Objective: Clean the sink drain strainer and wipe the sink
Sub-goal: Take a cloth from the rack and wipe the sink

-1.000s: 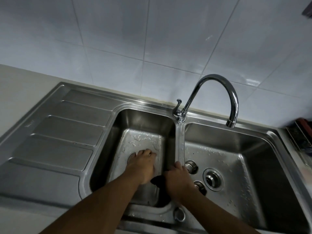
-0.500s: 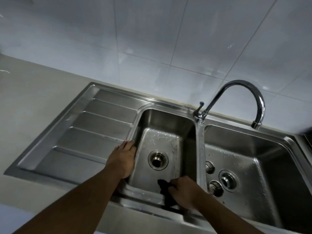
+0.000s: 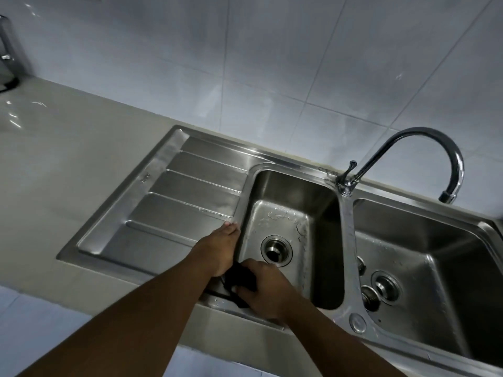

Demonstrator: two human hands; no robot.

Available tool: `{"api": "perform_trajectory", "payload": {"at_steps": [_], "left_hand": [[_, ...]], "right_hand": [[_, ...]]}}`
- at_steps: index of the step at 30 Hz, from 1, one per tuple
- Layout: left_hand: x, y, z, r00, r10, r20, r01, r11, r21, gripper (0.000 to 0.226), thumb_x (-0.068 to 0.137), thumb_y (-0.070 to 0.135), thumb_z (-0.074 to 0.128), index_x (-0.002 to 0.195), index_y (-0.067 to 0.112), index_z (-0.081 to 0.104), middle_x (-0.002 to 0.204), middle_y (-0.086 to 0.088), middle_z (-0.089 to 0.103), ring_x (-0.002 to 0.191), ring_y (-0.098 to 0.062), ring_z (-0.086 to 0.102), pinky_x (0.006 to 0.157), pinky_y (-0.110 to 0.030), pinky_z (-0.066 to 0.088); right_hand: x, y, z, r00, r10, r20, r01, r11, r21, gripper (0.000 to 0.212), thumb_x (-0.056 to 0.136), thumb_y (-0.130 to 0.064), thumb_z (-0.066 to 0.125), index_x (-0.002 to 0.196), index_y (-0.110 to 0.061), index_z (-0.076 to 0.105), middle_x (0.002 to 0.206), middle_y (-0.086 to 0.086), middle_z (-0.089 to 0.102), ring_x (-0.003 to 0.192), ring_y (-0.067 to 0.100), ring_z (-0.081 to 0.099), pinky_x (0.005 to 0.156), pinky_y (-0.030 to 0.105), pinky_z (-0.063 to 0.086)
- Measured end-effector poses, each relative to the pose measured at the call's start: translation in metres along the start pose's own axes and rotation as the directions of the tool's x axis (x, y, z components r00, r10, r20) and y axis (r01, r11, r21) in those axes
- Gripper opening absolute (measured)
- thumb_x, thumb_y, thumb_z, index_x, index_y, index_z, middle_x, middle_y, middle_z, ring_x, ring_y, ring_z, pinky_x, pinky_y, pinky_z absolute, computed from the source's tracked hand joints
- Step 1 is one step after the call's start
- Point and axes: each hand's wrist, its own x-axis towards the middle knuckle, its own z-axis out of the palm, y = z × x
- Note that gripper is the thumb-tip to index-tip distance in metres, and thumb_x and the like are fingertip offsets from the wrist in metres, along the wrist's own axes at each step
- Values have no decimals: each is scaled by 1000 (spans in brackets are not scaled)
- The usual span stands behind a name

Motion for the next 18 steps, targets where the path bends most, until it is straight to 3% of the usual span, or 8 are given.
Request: {"api": "perform_trajectory", "payload": {"at_steps": [2,5,10,15,18], "left_hand": [[1,1,-2,1000,-4,26,3,1000,9,78,96,9,51,160,12,6,168,0,-5,154,-15,-4,125,-33,11],[2,4,-4,999,-13,32,13,1000,9,79,96,10,53,160,11,5,168,-1,-6,154,-17,-5,125,-34,11],[6,10,-5,995,-58,81,57,998,9,77,97,10,48,160,11,3,168,1,-9,154,-18,-7,125,-38,11],[16,14,-9,986,-86,142,76,994,76,74,98,12,46,159,9,4,168,-1,-8,154,-19,-6,125,-41,14],[19,15,-10,981,-97,169,77,990,122,76,98,12,48,159,7,4,168,-3,-8,154,-22,-5,124,-41,16]], "right_hand": [[-2,2,-2,1000,25,6,-26,999,19,29,82,-30,71,109,-21,64,95,-3,70,77,6,61,66,14,46],[-18,15,-19,994,92,54,-91,996,-17,27,82,-28,70,107,-22,66,97,-3,72,84,11,67,75,30,57],[-45,40,-49,959,242,146,-242,970,-20,30,82,-18,74,110,-22,66,102,0,72,91,13,70,84,38,59],[-22,6,-25,986,145,82,-143,989,-23,29,81,-20,72,110,-20,68,100,3,74,89,18,70,82,33,57],[-13,-5,-22,987,103,120,-102,995,-15,32,82,-13,71,113,-17,67,103,7,74,90,22,71,81,34,57]]}}
